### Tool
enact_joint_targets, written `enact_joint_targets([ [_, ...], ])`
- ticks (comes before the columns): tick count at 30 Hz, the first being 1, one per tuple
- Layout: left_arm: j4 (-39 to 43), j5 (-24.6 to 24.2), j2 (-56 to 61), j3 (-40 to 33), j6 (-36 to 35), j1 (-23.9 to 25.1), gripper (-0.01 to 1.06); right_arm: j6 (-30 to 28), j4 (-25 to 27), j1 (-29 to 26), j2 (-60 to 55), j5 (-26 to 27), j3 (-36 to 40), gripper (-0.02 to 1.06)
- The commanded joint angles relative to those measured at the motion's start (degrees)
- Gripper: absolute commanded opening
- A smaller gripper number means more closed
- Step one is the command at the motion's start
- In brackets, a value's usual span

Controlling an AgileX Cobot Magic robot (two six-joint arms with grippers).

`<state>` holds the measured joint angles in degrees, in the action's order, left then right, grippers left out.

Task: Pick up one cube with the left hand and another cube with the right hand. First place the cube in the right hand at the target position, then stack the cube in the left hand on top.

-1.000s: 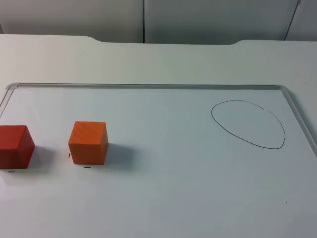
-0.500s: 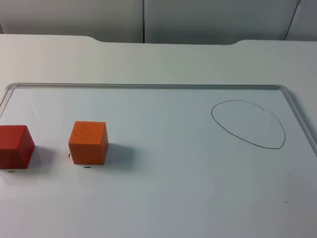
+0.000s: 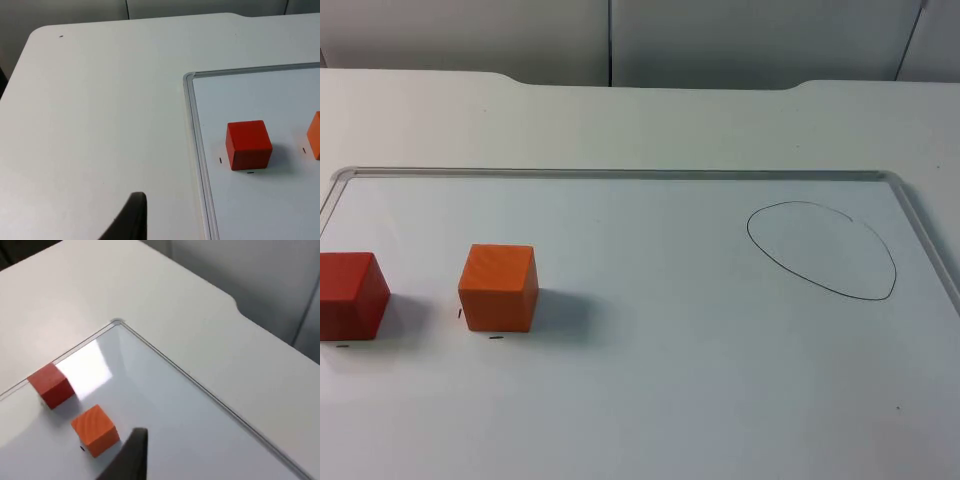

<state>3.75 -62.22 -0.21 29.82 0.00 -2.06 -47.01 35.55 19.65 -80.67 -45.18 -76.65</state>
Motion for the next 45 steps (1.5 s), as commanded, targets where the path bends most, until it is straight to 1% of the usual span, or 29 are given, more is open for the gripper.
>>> enact_joint_targets([
  [1,-0.1,0.5,0.2,-0.4,-0.3,0.3,1.01,-0.7,-3.6,5.6,-4.3,1.0,-3.4,0.99],
  [2,-0.1,0.5,0.2,-0.4,-0.3,0.3,1.01,-1.0,-5.0,8.4,-6.7,1.0,-4.8,0.99],
  [3,-0.1,0.5,0.2,-0.4,-0.3,0.3,1.01,-1.0,-5.0,8.4,-6.7,1.0,-4.8,0.99],
  [5,-0.1,0.5,0.2,-0.4,-0.3,0.3,1.01,-1.0,-8.4,13.4,-11.5,1.0,-6.7,0.99],
  [7,-0.1,0.5,0.2,-0.4,-0.3,0.3,1.01,-1.0,-12.0,17.3,-15.8,1.0,-7.7,0.99],
  [8,-0.1,0.5,0.2,-0.4,-0.3,0.3,1.01,-1.0,-12.0,17.3,-15.8,1.0,-7.7,0.99],
  [9,-0.1,0.5,0.2,-0.4,-0.3,0.3,1.01,-0.9,-14.3,19.7,-19.0,1.1,-8.1,0.99],
  [11,-0.1,0.5,0.2,-0.4,-0.3,0.3,1.01,-0.8,-16.4,21.6,-22.5,1.3,-8.1,0.99],
  [14,-0.1,0.5,0.2,-0.4,-0.3,0.3,1.01,-0.8,-17.5,22.5,-24.7,1.6,-8.1,0.99],
  [18,-0.1,0.5,0.2,-0.4,-0.3,0.3,1.01,-5.6,-17.7,24.8,-30.3,2.8,-8.1,0.99],
  [26,-0.1,0.5,0.2,-0.4,-0.3,0.3,1.01,-8.5,-17.9,26.7,-36.3,5.4,-8.4,0.99],
  [31,-0.1,0.5,0.2,-0.4,-0.3,0.3,1.01,-8.3,-17.9,26.7,-41.0,4.9,-13.7,0.99],
  [34,-0.1,0.5,0.2,-0.4,-0.3,0.3,1.01,-7.1,-18.0,26.7,-44.2,2.6,-18.8,0.99],
  [35,-0.1,0.5,0.2,-0.4,-0.3,0.3,1.01,-7.1,-18.0,26.7,-44.2,2.6,-18.8,0.99],
  [37,-0.1,0.5,0.2,-0.4,-0.3,0.3,1.01,-7.1,-18.0,26.7,-46.9,0.3,-23.0,0.99],
  [39,-0.1,0.5,0.2,-0.4,-0.3,0.3,1.01,-6.8,-18.0,26.7,-49.1,-1.4,-25.5,0.99],
  [45,-0.1,0.5,0.2,-0.4,-0.3,0.3,1.01,-6.3,-18.0,26.7,-51.7,-3.1,-27.6,0.99],
])
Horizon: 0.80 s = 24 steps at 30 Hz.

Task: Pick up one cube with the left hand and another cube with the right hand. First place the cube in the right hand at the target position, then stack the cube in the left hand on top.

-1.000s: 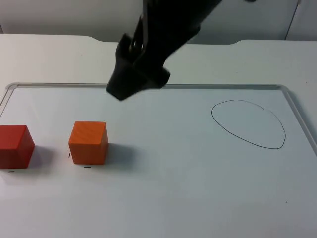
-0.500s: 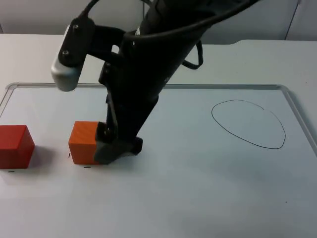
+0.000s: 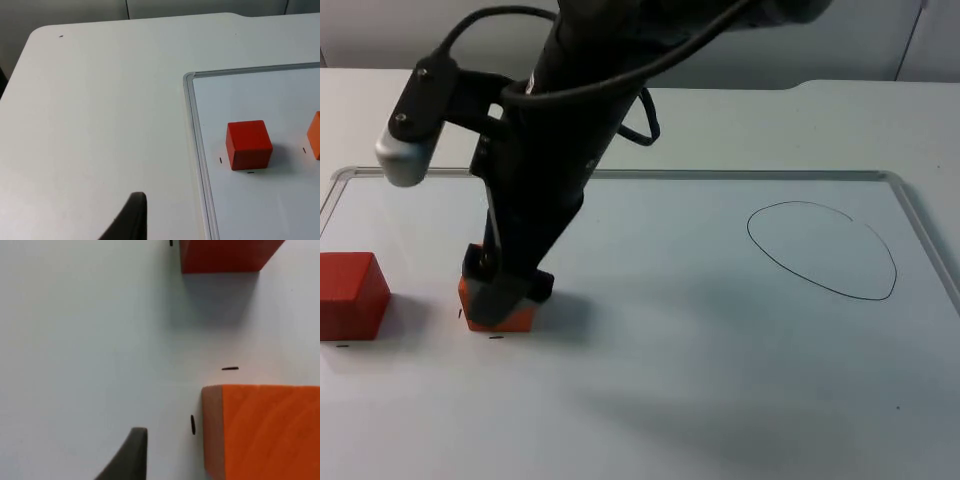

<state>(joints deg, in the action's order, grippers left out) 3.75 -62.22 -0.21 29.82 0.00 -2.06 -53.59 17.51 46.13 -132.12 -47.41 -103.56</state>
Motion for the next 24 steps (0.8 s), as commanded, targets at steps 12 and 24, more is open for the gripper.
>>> enact_joint_targets([
  [12,-0.1,0.5,0.2,-0.4,-0.3,0.3,1.01,0.7,-0.9,-0.3,-1.4,-0.6,-0.6,0.99],
  [24,-0.1,0.5,0.2,-0.4,-0.3,0.3,1.01,0.7,-0.9,-0.3,-1.4,1.0,-0.6,0.95],
])
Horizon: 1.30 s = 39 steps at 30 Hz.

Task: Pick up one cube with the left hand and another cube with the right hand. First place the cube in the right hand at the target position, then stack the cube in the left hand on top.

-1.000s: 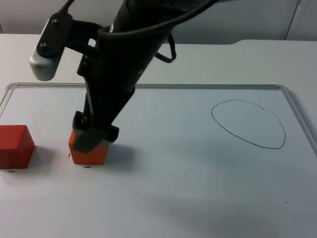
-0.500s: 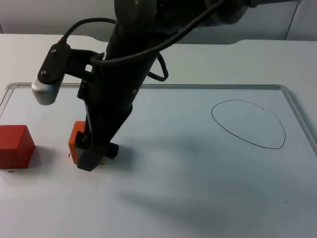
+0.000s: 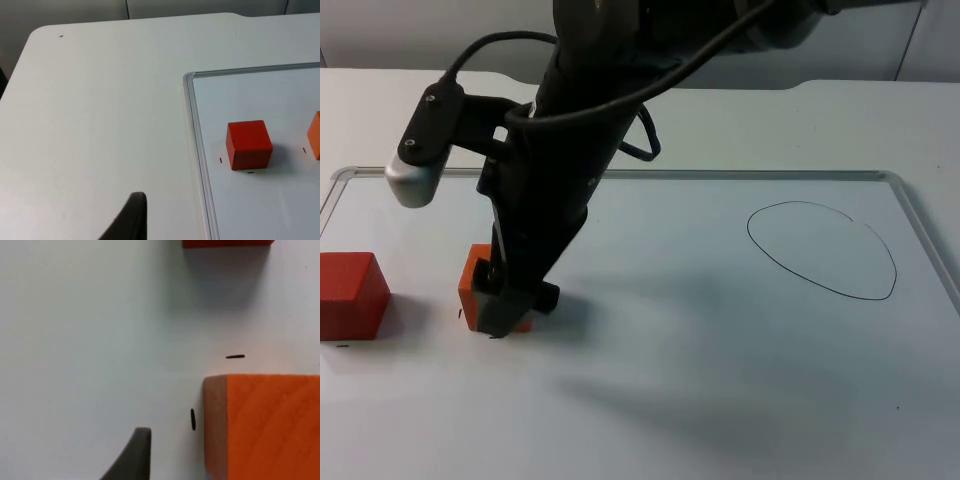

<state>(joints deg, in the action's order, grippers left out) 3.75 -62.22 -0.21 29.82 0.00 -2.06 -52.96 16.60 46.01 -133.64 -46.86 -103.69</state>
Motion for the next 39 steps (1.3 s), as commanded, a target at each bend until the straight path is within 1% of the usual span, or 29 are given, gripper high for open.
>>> enact_joint_targets([
  [1,-0.1,0.5,0.2,-0.4,-0.3,0.3,1.01,0.1,0.0,-0.2,0.1,0.4,-0.4,0.95],
  [9,-0.1,0.5,0.2,-0.4,-0.3,0.3,1.01,0.1,0.0,-0.2,-1.2,0.6,-0.4,0.95],
  [11,-0.1,0.5,0.2,-0.4,-0.3,0.3,1.01,0.1,0.0,-0.2,-1.4,0.6,-0.4,0.95],
  [15,-0.1,0.5,0.2,-0.4,-0.3,0.3,1.01,0.3,0.2,-0.2,-1.6,0.8,-0.4,0.89],
  [22,-0.1,0.5,0.2,-0.4,-0.3,0.3,1.01,0.3,0.2,-0.2,-2.0,0.4,-0.4,0.89],
  [24,-0.1,0.5,0.2,-0.4,-0.3,0.3,1.01,0.3,0.0,-0.2,-2.0,0.9,-0.4,0.86],
  [25,-0.1,0.5,0.2,-0.4,-0.3,0.3,1.01,0.3,0.0,-0.2,-2.0,1.4,-0.4,0.82],
  [26,-0.1,0.5,0.2,-0.4,-0.3,0.3,1.01,0.3,0.0,-0.2,-2.0,1.4,-0.4,0.82],
  [29,-0.1,0.5,0.2,-0.4,-0.3,0.3,1.01,0.3,0.0,-0.2,-2.0,2.4,-0.4,0.64],
  [30,-0.1,0.5,0.2,-0.4,-0.3,0.3,1.01,0.3,0.0,-0.2,-2.0,2.6,-0.4,0.6],
  [32,-0.1,0.5,0.2,-0.4,-0.3,0.3,1.01,0.3,0.0,-0.2,-2.0,2.8,-0.4,0.49],
  [33,-0.1,0.5,0.2,-0.4,-0.3,0.3,1.01,0.3,0.0,-0.2,-2.0,2.8,-0.4,0.49],
  [34,-0.1,0.5,0.2,-0.4,-0.3,0.3,1.01,0.3,0.0,-0.2,-2.0,2.8,-0.4,0.43],
  [36,-0.1,0.5,0.2,-0.4,-0.3,0.3,1.01,0.3,0.0,-0.2,-2.0,2.8,-0.4,0.23],
  [37,-0.1,0.5,0.2,-0.4,-0.3,0.3,1.01,0.3,0.0,-0.2,-2.0,2.8,-0.4,0.11],
  [38,-0.1,0.5,0.2,-0.4,-0.3,0.3,1.01,0.3,0.0,-0.2,-2.0,2.8,-0.4,0.11],
  [39,-0.1,0.5,0.2,-0.4,-0.3,0.3,1.01,0.3,0.0,-0.2,-1.9,2.8,-0.4,0.03],
])
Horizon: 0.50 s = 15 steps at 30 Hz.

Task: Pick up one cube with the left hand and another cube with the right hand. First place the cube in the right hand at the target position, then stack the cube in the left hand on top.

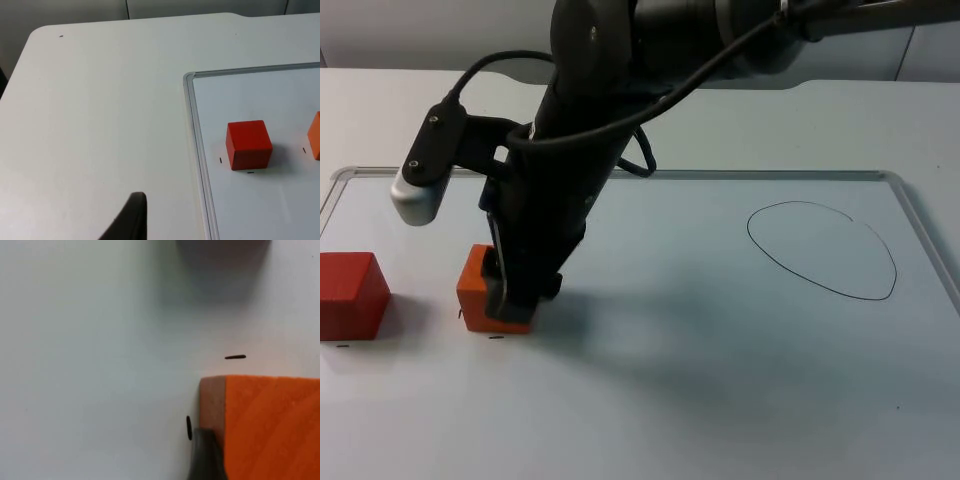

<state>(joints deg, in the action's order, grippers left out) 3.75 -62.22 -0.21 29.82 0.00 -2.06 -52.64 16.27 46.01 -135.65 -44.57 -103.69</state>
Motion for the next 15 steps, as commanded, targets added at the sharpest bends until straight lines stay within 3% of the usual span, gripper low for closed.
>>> enact_joint_targets([
  [1,-0.1,0.5,0.2,-0.4,-0.3,0.3,1.01,0.3,0.3,-0.2,0.5,0.2,-0.4,0.0],
  [5,-0.1,0.5,0.2,-0.4,-0.3,0.3,1.01,1.8,-0.1,-0.2,2.7,-1.5,-0.4,0.0],
  [10,-0.1,0.5,0.2,-0.4,-0.3,0.3,1.01,7.1,-5.0,-0.2,9.4,-3.5,-0.4,0.0],
  [15,-0.1,0.5,0.2,-0.4,-0.3,0.3,1.01,11.8,-7.8,-0.4,21.5,-5.5,-0.4,0.0],
])
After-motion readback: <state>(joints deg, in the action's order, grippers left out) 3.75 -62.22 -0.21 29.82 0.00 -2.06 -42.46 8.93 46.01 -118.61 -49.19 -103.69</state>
